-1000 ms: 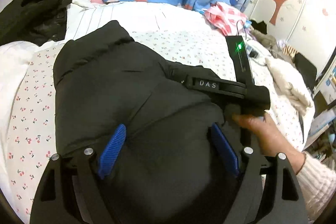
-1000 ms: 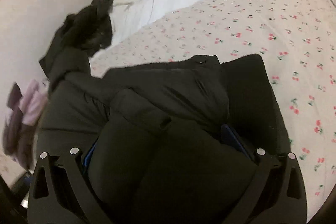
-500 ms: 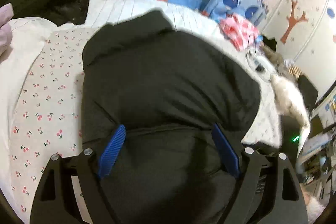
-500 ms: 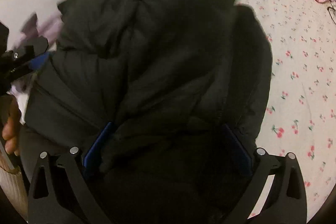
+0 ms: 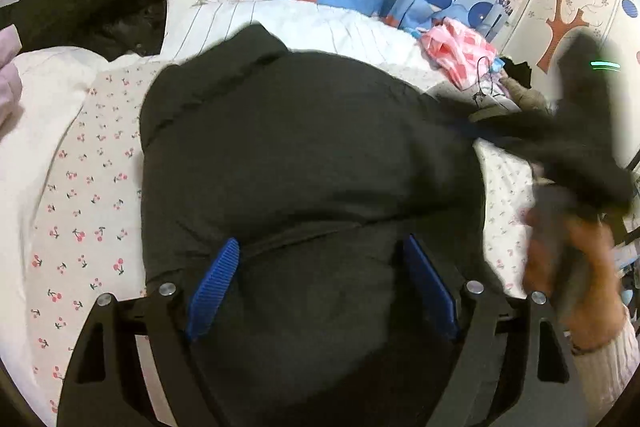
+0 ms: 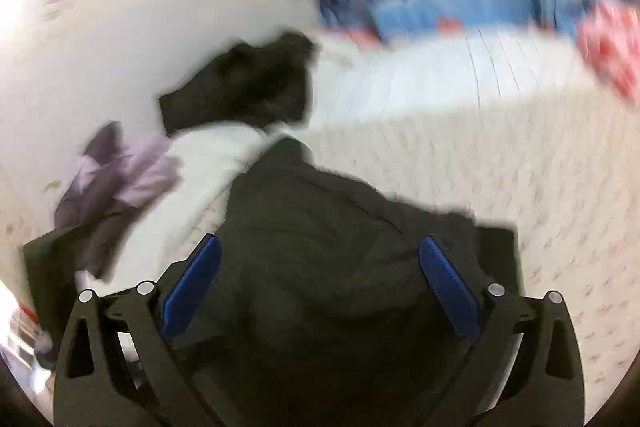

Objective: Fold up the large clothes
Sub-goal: 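Grip the black jacket bundle with both tools and square it on the sheet, then release the jacket bundle and lift both tools slightly away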

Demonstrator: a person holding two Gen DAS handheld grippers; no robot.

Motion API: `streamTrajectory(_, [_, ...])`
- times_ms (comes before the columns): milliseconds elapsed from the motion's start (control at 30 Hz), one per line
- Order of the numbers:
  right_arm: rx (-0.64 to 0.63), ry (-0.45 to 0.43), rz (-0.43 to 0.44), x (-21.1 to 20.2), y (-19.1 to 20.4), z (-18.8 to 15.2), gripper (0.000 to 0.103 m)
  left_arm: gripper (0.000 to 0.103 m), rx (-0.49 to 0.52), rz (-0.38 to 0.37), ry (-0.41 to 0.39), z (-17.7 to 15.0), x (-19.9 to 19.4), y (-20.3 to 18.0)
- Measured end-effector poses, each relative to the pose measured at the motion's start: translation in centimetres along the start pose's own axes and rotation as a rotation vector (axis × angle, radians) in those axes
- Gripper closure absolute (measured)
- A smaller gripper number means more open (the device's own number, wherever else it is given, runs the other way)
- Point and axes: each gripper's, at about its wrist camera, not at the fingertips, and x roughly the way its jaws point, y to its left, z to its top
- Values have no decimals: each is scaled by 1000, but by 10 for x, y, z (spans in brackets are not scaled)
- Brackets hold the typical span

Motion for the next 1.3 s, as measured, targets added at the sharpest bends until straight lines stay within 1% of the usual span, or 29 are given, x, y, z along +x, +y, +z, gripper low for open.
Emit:
streamTrajectory(33, [24, 44, -21, 25, -17, -11, 7, 22, 10, -4, -1, 0, 1, -1])
streamTrajectory(67, [110, 75, 18, 40, -37, -23, 7, 22, 18, -15, -2, 0, 1, -3])
streamTrajectory(100, [176, 97, 47, 45, -54, -30, 7, 22, 29, -30, -4, 1, 1, -6])
streamTrajectory(167, [158, 127, 16, 43, -58, -29, 7, 22, 60, -30, 16, 0, 5, -13])
streamTrajectory(200, [149, 136, -2, 35, -57, -27, 7, 22, 72, -15, 19, -1, 6, -16])
streamTrajectory(267, [119, 98, -47, 14, -49, -25, 7, 22, 85, 14, 11, -3, 3, -19])
streamTrajectory(300, [90, 51, -54, -9, -40, -28, 8, 22, 78, 15, 4, -3, -1, -18])
streamTrajectory(367, [37, -44, -12, -48, -21, -38, 7, 22, 45, 2, -13, -3, -9, -12])
streamTrajectory(400, [-8, -55, -31, -61, -11, -52, 7, 22, 24, 2, -18, -3, -14, -7])
streamTrajectory(433, [-36, -33, -62, -61, -8, -63, 7, 22, 11, 7, -21, -3, -16, -3])
streamTrajectory(467, [-71, 33, -111, -52, -5, -80, 7, 21, -5, 15, -21, -4, -17, 3])
streamTrajectory(500, [-81, 99, -117, -38, -7, -93, 7, 21, -11, 14, -20, -4, -17, 5])
streamTrajectory(533, [-45, 158, -85, -24, -13, -102, 7, 21, -13, 16, -17, -5, -16, 6])
streamTrajectory(567, [-20, 181, -91, -25, -18, -102, 7, 21, -9, 21, -14, -6, -15, 5])
streamTrajectory(600, [-29, 175, -124, -35, -17, -99, 7, 21, 7, 38, -14, -8, -15, 1])
streamTrajectory(633, [-52, 136, -148, -43, -10, -94, 7, 21, 14, 56, -16, -9, -16, -1])
streamTrajectory(700, [-99, 22, -143, -74, 7, -98, 7, 21, 38, 95, -28, -13, -22, -7])
streamTrajectory(733, [-112, 16, -157, -81, 13, -105, 7, 21, 49, 100, -35, -14, -26, -9])
streamTrajectory(767, [-138, 56, -192, -78, 17, -115, 7, 20, 60, 110, -41, -16, -30, -10])
streamTrajectory(800, [-155, 130, -195, -69, 17, -126, 7, 19, 71, 129, -49, -18, -33, -12])
streamTrajectory(833, [-128, 168, -172, -68, 8, -137, 7, 18, 76, 146, -54, -20, -35, -12])
streamTrajectory(867, [-93, 174, -163, -68, 4, -139, 7, 18, 76, 157, -55, -20, -37, -11])
streamTrajectory(900, [-54, 161, -163, -75, -1, -138, 7, 18, 71, 177, -57, -21, -39, -10])
streamTrajectory(933, [-49, 130, -170, -83, -1, -135, 7, 18, 64, 190, -63, -21, -42, -8])
streamTrajectory(1000, [-66, 16, -156, -111, 5, -124, 7, 18, 55, 212, -79, -22, -48, -6])
streamTrajectory(1100, [-128, -107, -126, -130, 28, -100, 7, 16, 73, 252, -105, -24, -55, -9])
streamTrajectory(1167, [-160, -132, -121, -125, 38, -76, 7, 16, 88, 269, -112, -25, -57, -11])
streamTrajectory(1233, [-165, -152, -93, -112, 47, -58, 7, 16, 96, 291, -121, -27, -58, -13])
streamTrajectory(1300, [-176, -140, -89, -90, 53, -45, 7, 16, 109, 310, -126, -28, -59, -14])
